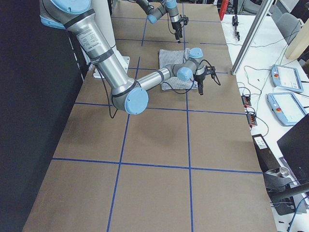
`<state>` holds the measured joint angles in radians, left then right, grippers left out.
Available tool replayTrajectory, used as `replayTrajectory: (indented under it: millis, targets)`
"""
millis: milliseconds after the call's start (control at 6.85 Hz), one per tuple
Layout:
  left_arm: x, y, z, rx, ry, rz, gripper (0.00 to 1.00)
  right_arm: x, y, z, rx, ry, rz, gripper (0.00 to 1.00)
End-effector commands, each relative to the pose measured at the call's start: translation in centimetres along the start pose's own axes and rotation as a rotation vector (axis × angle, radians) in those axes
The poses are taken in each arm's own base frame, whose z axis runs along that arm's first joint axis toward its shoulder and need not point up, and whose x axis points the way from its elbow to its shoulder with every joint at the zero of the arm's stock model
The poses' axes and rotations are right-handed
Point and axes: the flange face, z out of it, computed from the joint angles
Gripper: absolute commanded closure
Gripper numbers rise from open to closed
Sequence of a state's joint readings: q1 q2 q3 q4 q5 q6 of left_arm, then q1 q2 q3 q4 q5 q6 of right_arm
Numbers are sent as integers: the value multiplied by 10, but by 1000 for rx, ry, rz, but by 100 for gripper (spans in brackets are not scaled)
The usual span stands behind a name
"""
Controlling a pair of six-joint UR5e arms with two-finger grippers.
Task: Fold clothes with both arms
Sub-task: 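Release the hem near the collar and withdraw both grippers, then grasp the shirt's side edge with the left gripper and drag it farther away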
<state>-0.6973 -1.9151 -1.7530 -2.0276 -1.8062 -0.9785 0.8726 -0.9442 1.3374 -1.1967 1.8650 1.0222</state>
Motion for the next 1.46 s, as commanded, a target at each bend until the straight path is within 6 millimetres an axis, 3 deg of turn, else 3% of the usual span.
replayTrajectory:
  millis: [0, 146, 292, 1314]
  targets:
    - [21, 82, -2, -49, 49, -212, 35, 2, -1, -6, 5, -8, -3, 0]
    - [42, 108, 12, -54, 41, -247, 47, 2, -1, -6, 5, -8, -1, 0]
    - [42, 112, 17, -61, 32, -264, 51, 1, 0, -6, 4, -8, -1, 0]
    - [54, 139, 26, -92, 28, -242, 54, 4, 0, -5, 3, -6, 1, 0]
